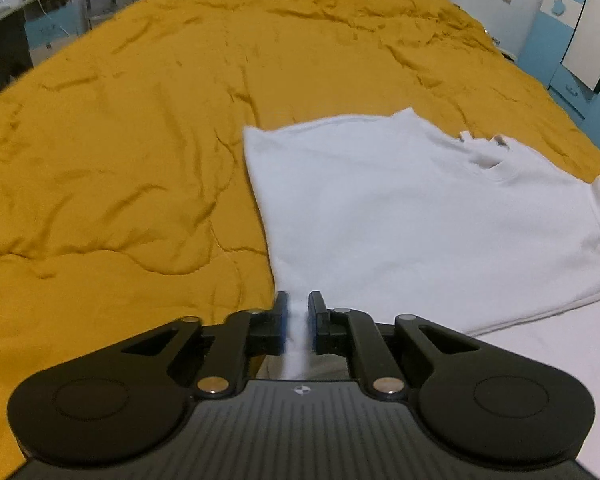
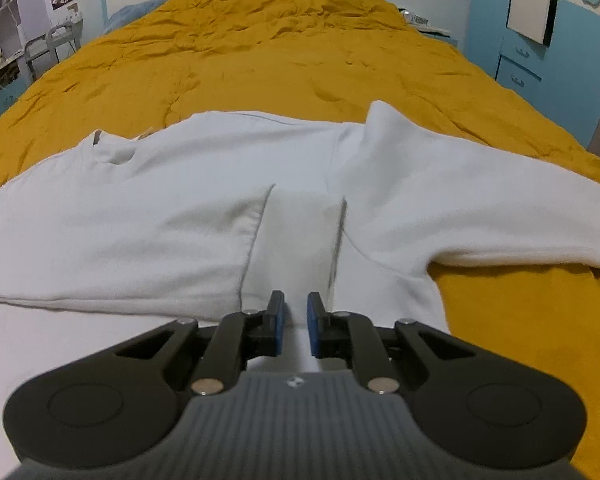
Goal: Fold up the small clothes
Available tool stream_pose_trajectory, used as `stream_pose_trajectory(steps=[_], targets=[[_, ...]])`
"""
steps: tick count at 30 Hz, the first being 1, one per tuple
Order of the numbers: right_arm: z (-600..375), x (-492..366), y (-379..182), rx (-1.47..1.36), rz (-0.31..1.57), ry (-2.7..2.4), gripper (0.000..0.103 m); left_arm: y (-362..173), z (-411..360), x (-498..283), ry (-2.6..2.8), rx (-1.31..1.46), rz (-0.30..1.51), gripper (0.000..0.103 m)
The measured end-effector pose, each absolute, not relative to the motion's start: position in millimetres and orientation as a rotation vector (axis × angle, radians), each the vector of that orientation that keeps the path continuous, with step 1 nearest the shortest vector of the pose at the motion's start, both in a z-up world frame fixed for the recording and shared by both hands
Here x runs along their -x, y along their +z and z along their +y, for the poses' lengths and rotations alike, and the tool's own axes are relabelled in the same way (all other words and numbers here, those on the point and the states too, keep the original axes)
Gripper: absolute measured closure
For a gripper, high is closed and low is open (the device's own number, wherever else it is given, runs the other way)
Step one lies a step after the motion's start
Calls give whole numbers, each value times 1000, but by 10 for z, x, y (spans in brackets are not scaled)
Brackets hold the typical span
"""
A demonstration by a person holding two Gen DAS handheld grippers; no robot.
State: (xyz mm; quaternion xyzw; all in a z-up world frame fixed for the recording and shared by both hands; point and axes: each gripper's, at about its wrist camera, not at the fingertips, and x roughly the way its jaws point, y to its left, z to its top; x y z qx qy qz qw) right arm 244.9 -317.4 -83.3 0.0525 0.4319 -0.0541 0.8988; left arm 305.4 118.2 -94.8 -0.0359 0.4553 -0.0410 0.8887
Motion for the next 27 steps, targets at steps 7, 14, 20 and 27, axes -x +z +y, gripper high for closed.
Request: stream_pose_trajectory(steps=[7, 14, 20, 27], targets=[[-3894, -1901, -483, -306, 806, -180, 73, -600, 980, -2857, -115, 146, 849, 82], [-5401, -1248, -259, -596, 652, -460, 57, -566, 554, -2847, -87, 90, 835, 73], [-6572, -882, -361, -773, 542, -673, 58, -674, 382, -2866, -50, 48, 890, 72], [-7316, -1080, -596, -907, 504, -697, 59, -783, 231, -2939, -26, 38, 929, 72]])
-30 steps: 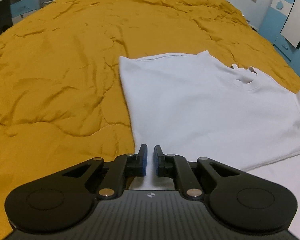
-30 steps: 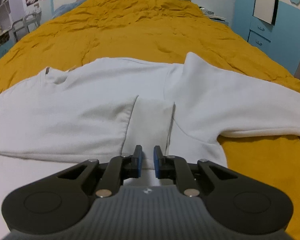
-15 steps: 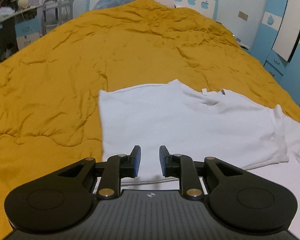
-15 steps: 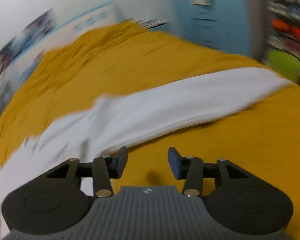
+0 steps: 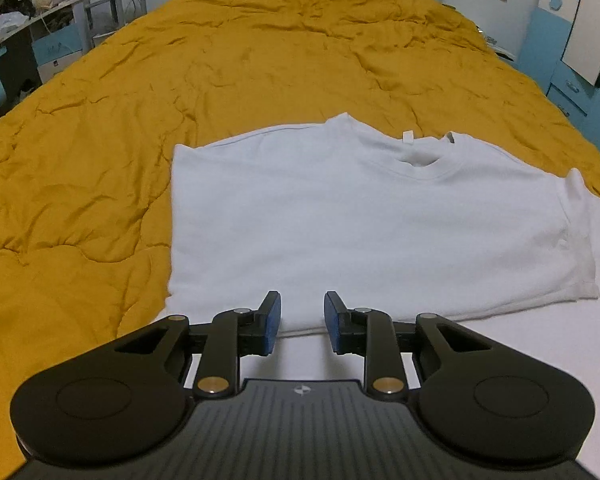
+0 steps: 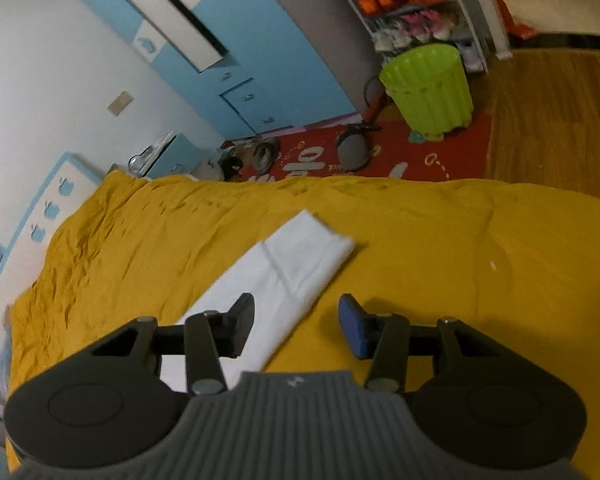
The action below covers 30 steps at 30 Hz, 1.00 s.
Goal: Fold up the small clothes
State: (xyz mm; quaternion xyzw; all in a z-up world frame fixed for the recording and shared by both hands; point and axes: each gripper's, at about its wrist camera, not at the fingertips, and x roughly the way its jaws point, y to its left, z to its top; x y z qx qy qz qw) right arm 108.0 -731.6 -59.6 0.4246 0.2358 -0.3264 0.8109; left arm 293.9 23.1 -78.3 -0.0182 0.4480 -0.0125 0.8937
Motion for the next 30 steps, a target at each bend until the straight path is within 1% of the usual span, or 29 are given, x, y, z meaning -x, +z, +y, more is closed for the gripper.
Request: stream_pose_trajectory(steps=[2, 4, 5, 7, 8, 12, 15, 18, 22, 25, 30], targets=[[-7438, -1175, -654, -906, 525, -718, 60, -789, 217, -2965, -16, 38, 931, 72], [-7548, -1301, -726, -908, 548, -710, 72, -798, 220, -2988, -8, 34, 934, 72], [-7570, -1340, -752, -904, 558, -710, 77, -798, 230, -2996, -3, 33, 934, 72], [-7591, -1421, -771, -872, 588, -736, 99, -790, 262, -3003, 2, 37, 933, 72], [-7591, -1446, -747, -842, 598, -748, 103, -781, 290, -3001, 4, 37, 930, 72], [-7397, -1582, -409, -652, 568, -724, 103, -715, 458, -2976, 27, 56, 911, 72], [-7088, -1748, 23, -510, 544, -672, 103, -637, 601, -2927, 44, 95, 882, 72], [-6651, -1953, 597, -406, 477, -577, 103, -554, 719, -2831, 36, 126, 849, 72], [-5837, -2270, 1437, -267, 367, -419, 103, -469, 854, -2683, 30, 132, 807, 72], [-5191, -2494, 1955, -215, 325, -290, 103, -433, 1014, -2596, 35, 171, 786, 72], [-4037, -2751, 2555, -172, 272, -90, 103, -366, 1238, -2489, 22, 222, 758, 72]])
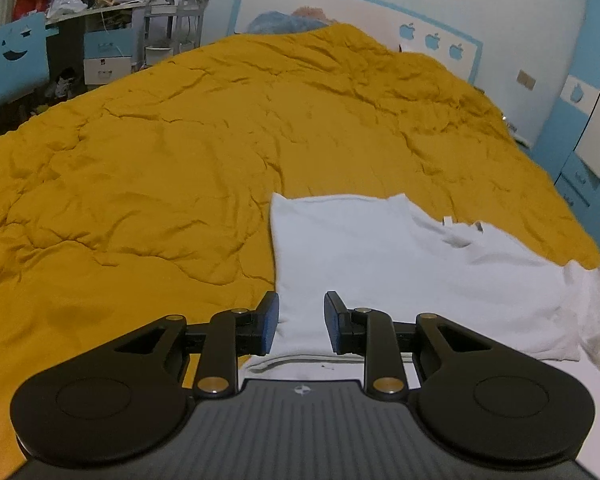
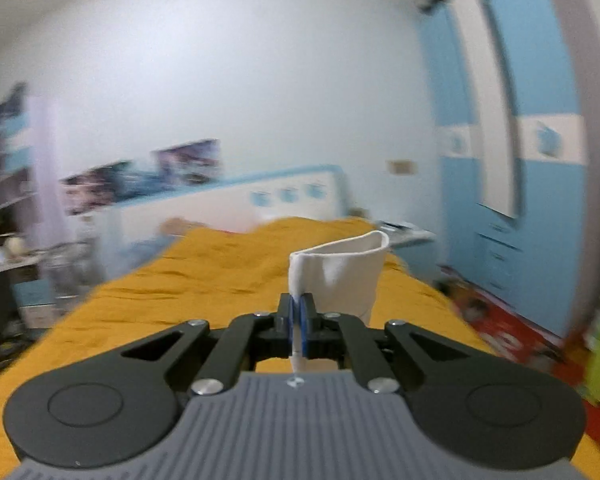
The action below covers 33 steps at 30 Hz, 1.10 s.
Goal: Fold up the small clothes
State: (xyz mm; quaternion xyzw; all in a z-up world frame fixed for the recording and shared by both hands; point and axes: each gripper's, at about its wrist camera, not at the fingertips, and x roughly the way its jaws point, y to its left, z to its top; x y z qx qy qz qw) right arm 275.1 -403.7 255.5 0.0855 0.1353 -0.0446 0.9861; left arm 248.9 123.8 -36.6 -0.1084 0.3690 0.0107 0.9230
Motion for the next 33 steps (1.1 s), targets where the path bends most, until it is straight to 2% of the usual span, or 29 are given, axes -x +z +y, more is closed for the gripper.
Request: stream_pose_trajectory(steps=[4, 8, 16, 23, 26, 28, 31, 33], targets=[[-3166, -2905, 2636, -138, 266, 14, 103, -279, 1359, -2422, 20, 242, 745, 72], [-2324, -3045, 2265, -106, 322, 87, 103, -212, 1475, -2327, 6, 271, 714, 72], [-986, -3156, 618, -106, 597, 168, 103, -355, 1673, -2350, 22, 300, 739, 72], [-467, -3132, -526, -189, 853, 334, 103, -509, 1753, -2466, -14, 382, 762, 72], [-491, -3100, -734, -274, 917, 449, 95, -567, 1750, -2538, -51, 423, 766, 70], [-569, -3083, -770, -310, 931, 497, 76, -614, 1724, -2604, -79, 456, 770, 64], [-801, -3019, -739, -337, 915, 527, 69, -694, 1676, -2737, -121, 490, 783, 54], [-1021, -3071, -667, -359, 903, 517, 65, -771, 1623, -2854, -139, 500, 802, 52]])
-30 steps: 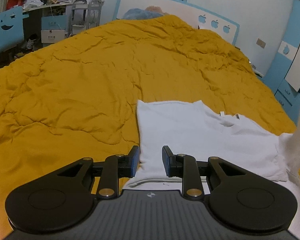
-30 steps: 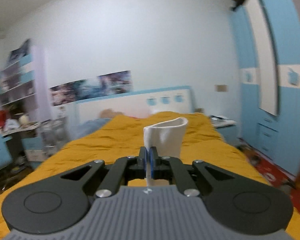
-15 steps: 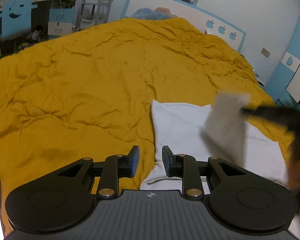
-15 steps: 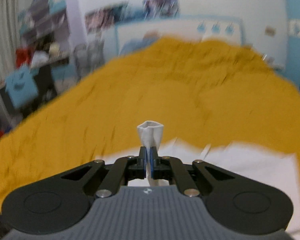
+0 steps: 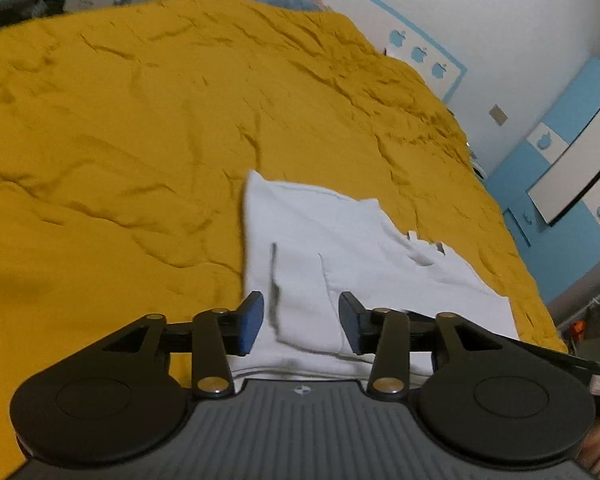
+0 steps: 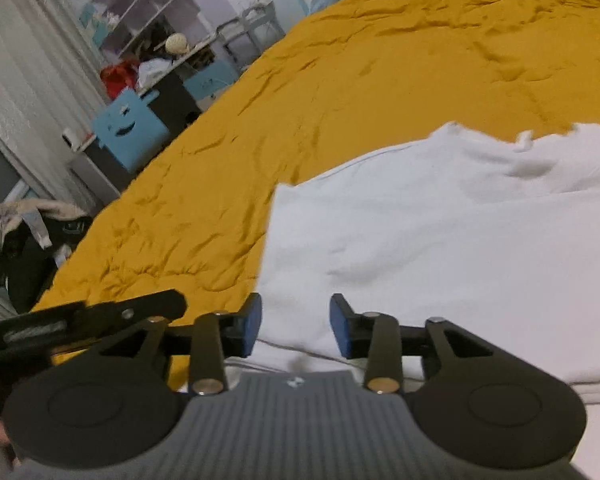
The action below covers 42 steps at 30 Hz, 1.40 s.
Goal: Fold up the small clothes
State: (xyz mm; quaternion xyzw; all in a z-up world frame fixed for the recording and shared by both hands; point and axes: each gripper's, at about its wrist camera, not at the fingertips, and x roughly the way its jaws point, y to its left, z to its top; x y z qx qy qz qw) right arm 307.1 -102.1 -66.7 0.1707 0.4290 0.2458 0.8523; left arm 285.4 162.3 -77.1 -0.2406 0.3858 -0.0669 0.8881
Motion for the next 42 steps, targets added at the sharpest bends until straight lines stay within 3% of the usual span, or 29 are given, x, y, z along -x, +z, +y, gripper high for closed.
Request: stream_pose_trajectory(steps=[12, 14, 21, 22, 24, 28, 34, 42], targets=[[-3039, -2773, -681, -333, 841, 69, 65, -1149, 1233, -3578, -110, 280, 841, 52], [-3335, -2765, -661, -330, 820, -19, 65, -1203, 1183, -3626, -102, 242, 854, 62], [-3874, -2621, -905, -367, 861, -131, 63, -1341, 1149, -3619, -76, 179, 872, 65], [-3854, -2632, -986, -385, 866, -120, 72, -1335, 1152, -3638, -76, 179, 874, 65], [-3872, -2600, -1013, -394, 855, -106, 99, -1323, 1163, -3645, -77, 174, 877, 65], [-3860, -2596, -909, -370, 803, -107, 102, -1314, 1140, -3669, -75, 152, 885, 66], [-3860, -2635, -1100, -349, 869, -125, 102, -1288, 1148, -3677, -53, 151, 908, 66], [-3846, -2389, -726, -285, 845, -125, 93, -929, 1237, -3343, -112, 214, 877, 68]])
